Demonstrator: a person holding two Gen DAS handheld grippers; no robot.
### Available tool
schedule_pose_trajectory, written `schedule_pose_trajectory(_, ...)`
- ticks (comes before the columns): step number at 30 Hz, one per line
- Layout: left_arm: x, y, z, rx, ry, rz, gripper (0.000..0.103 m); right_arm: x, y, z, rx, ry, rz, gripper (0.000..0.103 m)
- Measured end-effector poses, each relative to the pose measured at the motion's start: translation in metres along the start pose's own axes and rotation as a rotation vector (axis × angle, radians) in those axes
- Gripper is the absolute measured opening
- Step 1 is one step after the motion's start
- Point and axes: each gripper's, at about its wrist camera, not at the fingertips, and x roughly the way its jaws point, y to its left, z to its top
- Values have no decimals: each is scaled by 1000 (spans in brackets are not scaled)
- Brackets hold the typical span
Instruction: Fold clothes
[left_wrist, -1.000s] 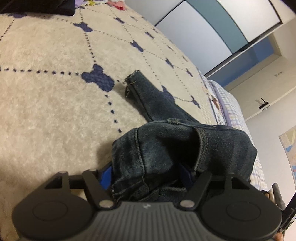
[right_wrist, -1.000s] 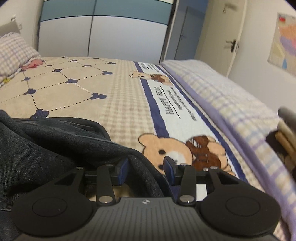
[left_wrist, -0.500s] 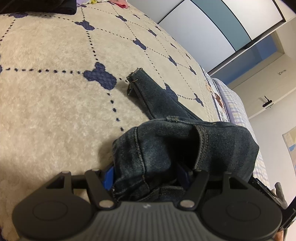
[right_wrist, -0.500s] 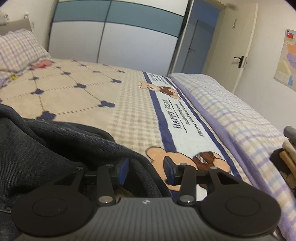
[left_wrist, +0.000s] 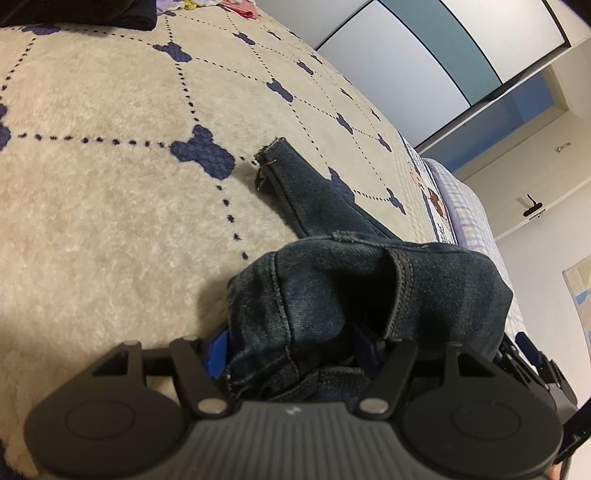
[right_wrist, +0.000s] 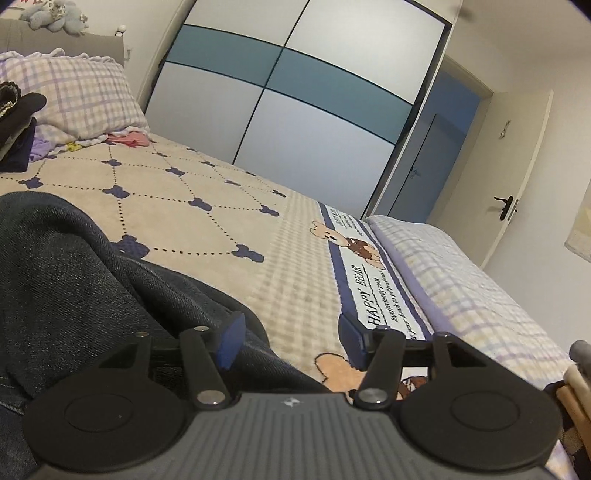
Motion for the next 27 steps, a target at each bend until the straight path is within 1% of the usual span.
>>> schedule_pose_trajectory(3,-1,0,0,2,-3,0,67,2,3,0,0,1,15,56)
schedule_pose_trajectory(5,0,0,-1,4,-5,5,67,1,5,-2,6,7,37,51)
schedule_pose_trajectory(6,0,0,-1,2,-5,6,67,1,4,-3,18,12,59,42)
schedule_pose_trajectory(7,1,0,-1,0,-4,6,67,2,2,-4,41,22,90,26)
schedule_pose_trajectory(8,1,1,-1,-1,-4,6,67,3,-1,-5,63,36,115,18)
schedule_pose_trajectory(9,1,1,-1,-2,-4,6,67,4,-3,-6,81,52,135,14)
schedule_pose_trajectory(12,1,1,-1,-2,-4,7,67,1,-5,-8,85,48,153,16)
schedule_pose_trajectory(14,2,1,-1,-4,-4,7,67,-3,-7,-7,94,44,159,24)
schedule_pose_trajectory(16,1,2,-1,-6,-5,6,67,-7,-9,-5,111,42,178,36)
schedule_pose_trajectory(19,1,3,-1,-8,-6,5,68,-10,-6,-2,119,32,218,38)
schedule_pose_trajectory(24,0,6,0,-21,-8,4,68,-13,5,-1,54,28,264,38)
schedule_pose_trajectory(27,-1,6,0,-23,-11,4,68,-12,8,-2,44,40,282,38)
